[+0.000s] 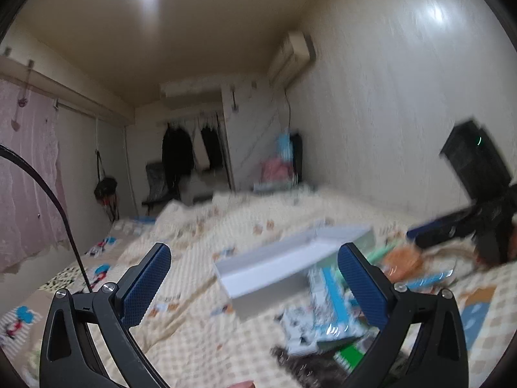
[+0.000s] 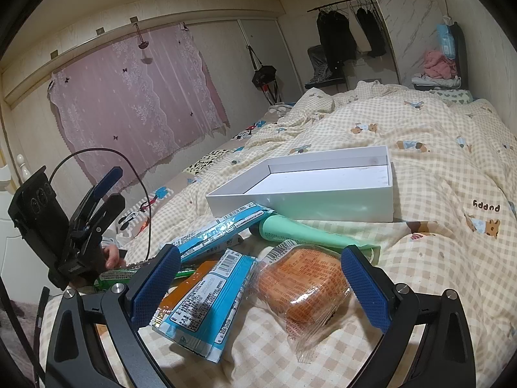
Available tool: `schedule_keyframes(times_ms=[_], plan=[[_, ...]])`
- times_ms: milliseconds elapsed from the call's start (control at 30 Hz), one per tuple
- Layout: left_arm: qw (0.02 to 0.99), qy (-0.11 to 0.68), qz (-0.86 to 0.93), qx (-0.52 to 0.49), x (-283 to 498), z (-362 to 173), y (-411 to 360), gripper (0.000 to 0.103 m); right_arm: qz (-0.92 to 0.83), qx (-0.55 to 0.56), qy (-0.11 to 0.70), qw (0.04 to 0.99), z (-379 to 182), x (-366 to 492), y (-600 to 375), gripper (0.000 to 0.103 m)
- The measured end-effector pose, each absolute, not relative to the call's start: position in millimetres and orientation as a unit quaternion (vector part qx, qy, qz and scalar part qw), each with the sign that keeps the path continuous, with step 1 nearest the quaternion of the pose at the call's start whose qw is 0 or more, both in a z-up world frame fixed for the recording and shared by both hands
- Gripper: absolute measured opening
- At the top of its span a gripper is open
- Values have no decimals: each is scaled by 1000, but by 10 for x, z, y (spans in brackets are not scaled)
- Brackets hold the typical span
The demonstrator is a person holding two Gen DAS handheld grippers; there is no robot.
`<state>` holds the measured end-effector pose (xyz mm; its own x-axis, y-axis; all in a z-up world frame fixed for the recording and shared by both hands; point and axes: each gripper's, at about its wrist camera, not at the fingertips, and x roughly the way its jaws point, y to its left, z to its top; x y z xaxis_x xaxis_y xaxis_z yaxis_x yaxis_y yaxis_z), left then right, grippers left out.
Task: Organize objects
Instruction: 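Move the left tool toward the green-and-white snack bar on the bed, then grasp the green-and-white snack bar with the left tool and lift it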
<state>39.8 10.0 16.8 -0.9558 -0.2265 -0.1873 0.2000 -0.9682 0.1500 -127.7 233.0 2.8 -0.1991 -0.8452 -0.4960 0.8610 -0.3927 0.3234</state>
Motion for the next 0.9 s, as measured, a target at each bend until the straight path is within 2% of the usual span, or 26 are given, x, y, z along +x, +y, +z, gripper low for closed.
schedule_keyframes(times_ms=[100, 267, 433, 500, 567, 667, 800, 900], plan=[[30, -62, -984, 167, 303, 148, 91, 103, -773, 313, 11, 551, 16, -1273, 2325, 100], [16, -47, -981, 189, 371, 318, 39, 103, -773, 316, 11, 550, 10, -1283, 2316, 100], [-66, 90, -961, 254, 363, 448, -255, 102, -773, 317, 11, 550, 12, -1284, 2321, 100], [-111, 160, -938, 287, 319, 427, -400, 93, -773, 317, 11, 550, 18, -1284, 2330, 100], [-150, 225, -907, 323, 252, 364, -519, 72, -773, 317, 11, 550, 17, -1285, 2329, 100], [-156, 270, -866, 390, 127, 205, -569, 60, -773, 319, 11, 549, 19, -1293, 2331, 100], [-173, 290, -841, 424, 72, 96, -472, 60, -773, 321, 10, 548, 21, -1300, 2341, 100], [-182, 276, -835, 439, 91, 161, -372, 60, -773, 321, 11, 547, 23, -1305, 2337, 100]])
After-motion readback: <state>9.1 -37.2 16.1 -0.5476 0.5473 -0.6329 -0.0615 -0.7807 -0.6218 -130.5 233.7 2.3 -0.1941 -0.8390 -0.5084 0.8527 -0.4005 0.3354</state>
